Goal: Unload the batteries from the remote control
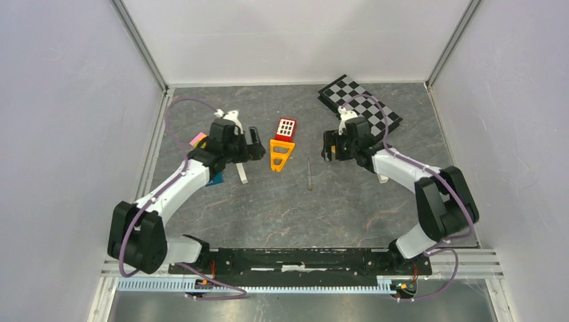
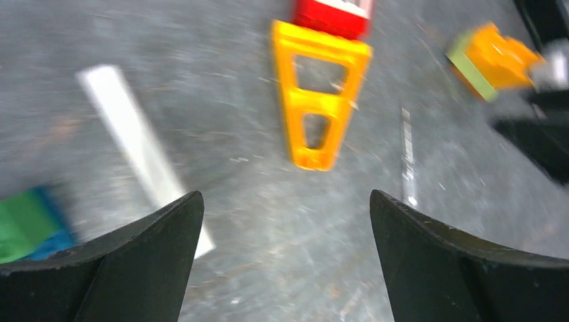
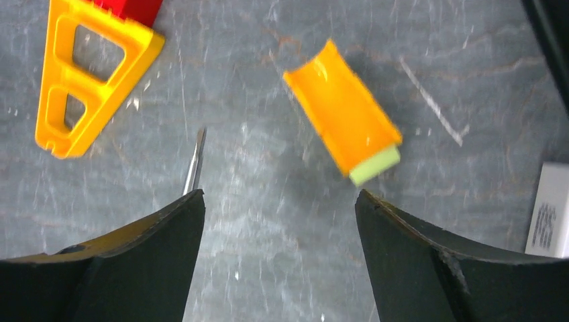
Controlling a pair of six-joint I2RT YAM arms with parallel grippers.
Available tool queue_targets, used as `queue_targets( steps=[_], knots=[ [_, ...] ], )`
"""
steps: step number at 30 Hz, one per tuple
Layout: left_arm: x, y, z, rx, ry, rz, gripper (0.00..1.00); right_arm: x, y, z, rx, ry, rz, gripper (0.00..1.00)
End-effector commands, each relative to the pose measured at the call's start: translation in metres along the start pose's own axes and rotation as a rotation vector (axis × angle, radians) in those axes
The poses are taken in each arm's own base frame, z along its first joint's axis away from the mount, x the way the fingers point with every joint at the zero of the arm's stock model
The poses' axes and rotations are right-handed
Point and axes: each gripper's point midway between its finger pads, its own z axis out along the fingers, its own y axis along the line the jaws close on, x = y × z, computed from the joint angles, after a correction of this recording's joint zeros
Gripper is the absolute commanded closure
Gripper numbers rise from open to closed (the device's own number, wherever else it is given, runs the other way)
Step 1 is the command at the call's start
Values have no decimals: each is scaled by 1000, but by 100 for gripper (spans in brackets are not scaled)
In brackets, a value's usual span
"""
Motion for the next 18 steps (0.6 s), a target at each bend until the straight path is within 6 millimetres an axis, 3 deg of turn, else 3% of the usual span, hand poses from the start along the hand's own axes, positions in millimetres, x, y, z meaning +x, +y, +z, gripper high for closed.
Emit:
queue_targets(
  steps=[1, 8, 15, 18],
  knots=[
    [-8, 77, -14, -312, -32, -35, 0, 9, 12, -36, -66, -51, 31, 12],
    [6, 109, 14, -447, 92, -56, 0, 44, 27, -76, -128, -81, 66, 11],
    [22, 116, 50, -457, 232, -38, 20, 62, 50, -91, -200, -78, 87, 12],
    [34, 116, 57, -443, 272, -50, 37, 68, 54, -91, -210, -66, 94, 13]
  ],
)
